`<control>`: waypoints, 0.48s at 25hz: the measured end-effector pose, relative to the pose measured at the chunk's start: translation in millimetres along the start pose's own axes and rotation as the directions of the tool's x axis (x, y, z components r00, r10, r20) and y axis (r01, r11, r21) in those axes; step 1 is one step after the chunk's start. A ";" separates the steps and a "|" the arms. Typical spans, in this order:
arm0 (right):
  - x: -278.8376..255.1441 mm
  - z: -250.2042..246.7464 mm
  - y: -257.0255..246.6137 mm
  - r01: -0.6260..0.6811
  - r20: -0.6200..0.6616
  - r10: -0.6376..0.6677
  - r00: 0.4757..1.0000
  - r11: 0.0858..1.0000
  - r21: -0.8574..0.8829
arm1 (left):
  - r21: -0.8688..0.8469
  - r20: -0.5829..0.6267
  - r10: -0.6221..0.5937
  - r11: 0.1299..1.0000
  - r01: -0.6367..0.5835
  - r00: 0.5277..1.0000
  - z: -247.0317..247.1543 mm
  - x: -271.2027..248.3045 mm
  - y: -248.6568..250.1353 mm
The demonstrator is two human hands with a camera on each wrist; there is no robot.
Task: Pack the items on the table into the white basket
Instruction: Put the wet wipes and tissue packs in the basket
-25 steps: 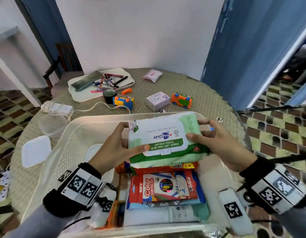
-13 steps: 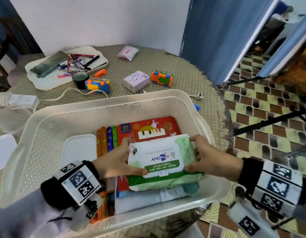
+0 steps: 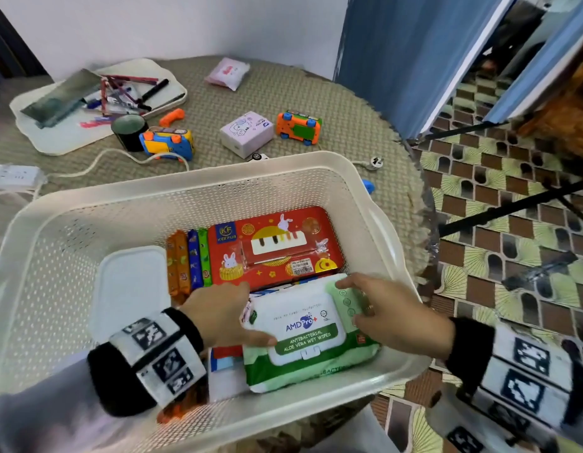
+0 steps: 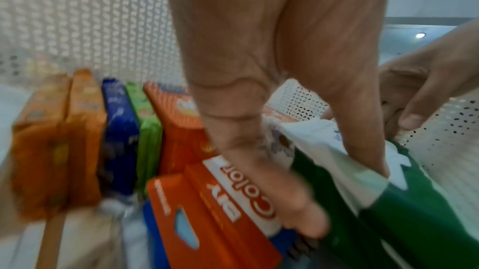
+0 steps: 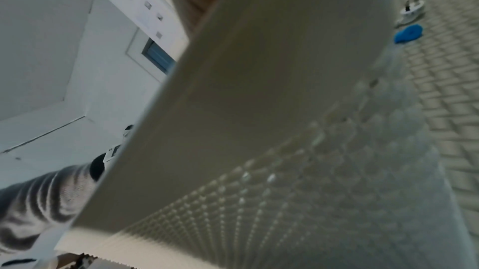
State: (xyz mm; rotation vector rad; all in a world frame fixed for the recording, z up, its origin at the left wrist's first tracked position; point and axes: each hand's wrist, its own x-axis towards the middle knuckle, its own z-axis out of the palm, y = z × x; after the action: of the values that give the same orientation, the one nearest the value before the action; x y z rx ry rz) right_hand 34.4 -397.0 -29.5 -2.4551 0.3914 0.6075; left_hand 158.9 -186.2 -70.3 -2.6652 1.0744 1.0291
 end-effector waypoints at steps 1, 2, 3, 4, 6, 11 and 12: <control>-4.8 -6.2 -2.4 0.109 -0.116 -0.108 0.987 0.994 0.001 | 0.150 -0.137 0.033 0.989 -0.012 0.990 -5.2 -3.5 7.0; -9.8 -14.2 -3.5 0.215 -0.251 -0.202 0.947 0.976 0.022 | 0.242 -0.244 0.122 0.968 -0.061 0.962 -8.9 -5.2 14.5; -14.8 -23.0 -1.5 0.291 -0.388 -0.258 0.885 0.956 0.028 | 0.266 -0.292 0.248 0.949 -0.171 0.924 -9.6 -4.3 21.7; -19.0 -31.4 1.8 0.326 -0.504 -0.279 0.817 0.945 0.007 | 0.252 -0.273 0.381 0.914 -0.317 0.883 -8.3 -0.9 27.7; -17.4 -41.4 14.3 0.288 -0.611 -0.261 0.747 0.956 -0.056 | 0.234 -0.136 0.580 0.806 -0.543 0.803 0.4 11.4 39.5; 6.2 -24.9 35.3 0.270 -0.535 -0.090 0.840 0.925 0.268 | 0.476 -0.085 0.715 0.641 -0.602 0.694 39.0 42.5 59.7; 8.2 -18.4 37.3 0.296 -0.563 -0.081 0.822 0.906 0.302 | 0.538 -0.089 0.699 0.633 -0.556 0.709 42.6 42.5 61.0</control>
State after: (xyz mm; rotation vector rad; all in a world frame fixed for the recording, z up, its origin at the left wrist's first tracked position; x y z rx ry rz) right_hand 32.6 -438.6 -37.4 -2.2066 0.4213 -0.2549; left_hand 118.3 -243.3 -119.7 -2.0683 2.1183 0.3069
